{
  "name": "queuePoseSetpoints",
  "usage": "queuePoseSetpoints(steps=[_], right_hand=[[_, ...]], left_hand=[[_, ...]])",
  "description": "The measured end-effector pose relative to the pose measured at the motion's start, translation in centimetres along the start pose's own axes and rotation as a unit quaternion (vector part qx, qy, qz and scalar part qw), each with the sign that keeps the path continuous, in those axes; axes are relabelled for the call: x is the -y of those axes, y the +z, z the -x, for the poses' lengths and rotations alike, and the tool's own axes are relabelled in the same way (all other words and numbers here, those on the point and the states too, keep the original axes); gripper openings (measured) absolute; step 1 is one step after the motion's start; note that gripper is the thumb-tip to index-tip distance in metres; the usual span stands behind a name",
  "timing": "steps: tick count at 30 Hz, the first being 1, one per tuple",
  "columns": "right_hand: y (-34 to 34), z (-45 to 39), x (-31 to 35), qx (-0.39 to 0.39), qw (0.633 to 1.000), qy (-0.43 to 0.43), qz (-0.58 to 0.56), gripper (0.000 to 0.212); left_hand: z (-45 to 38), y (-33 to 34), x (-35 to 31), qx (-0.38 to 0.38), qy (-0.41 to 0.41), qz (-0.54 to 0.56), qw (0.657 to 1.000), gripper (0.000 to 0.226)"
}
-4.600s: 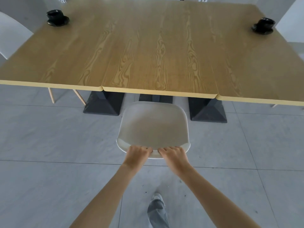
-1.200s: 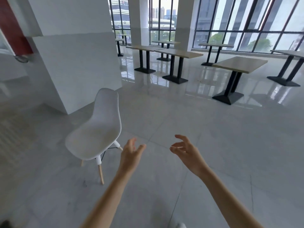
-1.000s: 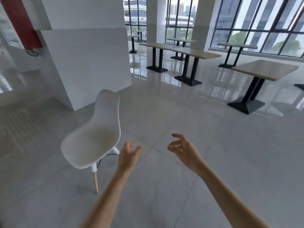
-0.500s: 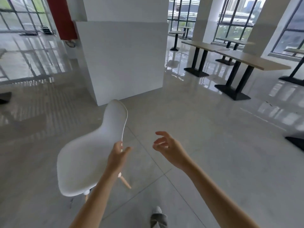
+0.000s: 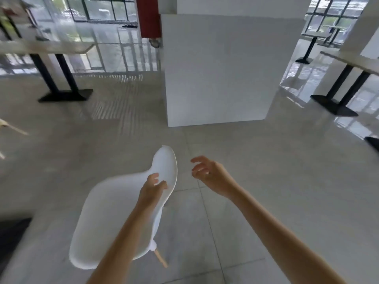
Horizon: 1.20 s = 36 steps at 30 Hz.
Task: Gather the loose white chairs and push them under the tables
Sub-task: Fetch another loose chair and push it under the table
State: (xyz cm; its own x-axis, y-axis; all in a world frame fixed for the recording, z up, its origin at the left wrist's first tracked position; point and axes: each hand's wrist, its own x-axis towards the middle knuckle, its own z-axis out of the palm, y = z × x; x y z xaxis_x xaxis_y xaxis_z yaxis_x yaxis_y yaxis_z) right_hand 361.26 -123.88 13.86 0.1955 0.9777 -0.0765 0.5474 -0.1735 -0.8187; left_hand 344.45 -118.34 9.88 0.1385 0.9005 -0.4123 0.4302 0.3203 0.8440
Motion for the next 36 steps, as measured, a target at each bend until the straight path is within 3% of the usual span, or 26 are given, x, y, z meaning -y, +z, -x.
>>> queuePoseSetpoints(steps=[6,10,14,19,22,25,30,33,36], right_hand=[[-2.1,-10.9,-2.8,0.100,0.991,-0.088,0.029,0.019],[-3.3,-17.0,-4.7,0.192,0.972,-0.128,0.048,0.032],[-4.2,-22.2,-6.1,0.296,0.940,-0.163,0.055,0.033],[-2.9,-26.8,-6.5,0.397,0.886,-0.226,0.082,0.036],[-0.8,-28.4,-6.4,0.463,0.837,-0.270,0.111,0.046],[1.9,-29.9,-6.5,0.510,0.777,-0.326,0.172,0.049],[6.8,-32.6,-7.4,0.513,0.643,-0.468,0.323,0.058],[8.8,-33.7,-8.2,0.513,0.592,-0.515,0.348,0.059],[10.1,-34.4,-9.0,0.511,0.548,-0.550,0.369,0.057]], left_hand=[[-6.0,2.8,-0.9,-0.088,-0.066,0.020,0.994,0.049],[-8.6,5.3,-2.6,-0.159,-0.109,0.071,0.979,0.050],[-9.7,8.2,-5.3,-0.218,-0.145,0.102,0.960,0.076],[-11.2,10.8,-6.6,-0.294,-0.185,0.116,0.930,0.060],[-11.9,11.6,-6.3,-0.327,-0.203,0.129,0.914,0.076],[-13.0,12.1,-5.0,-0.329,-0.226,0.103,0.911,0.064],[-15.7,13.1,-2.1,-0.297,-0.267,-0.085,0.913,0.067],[-17.3,13.2,-1.0,-0.281,-0.290,-0.180,0.897,0.067],[-18.6,13.7,-0.2,-0.273,-0.316,-0.242,0.876,0.053]])
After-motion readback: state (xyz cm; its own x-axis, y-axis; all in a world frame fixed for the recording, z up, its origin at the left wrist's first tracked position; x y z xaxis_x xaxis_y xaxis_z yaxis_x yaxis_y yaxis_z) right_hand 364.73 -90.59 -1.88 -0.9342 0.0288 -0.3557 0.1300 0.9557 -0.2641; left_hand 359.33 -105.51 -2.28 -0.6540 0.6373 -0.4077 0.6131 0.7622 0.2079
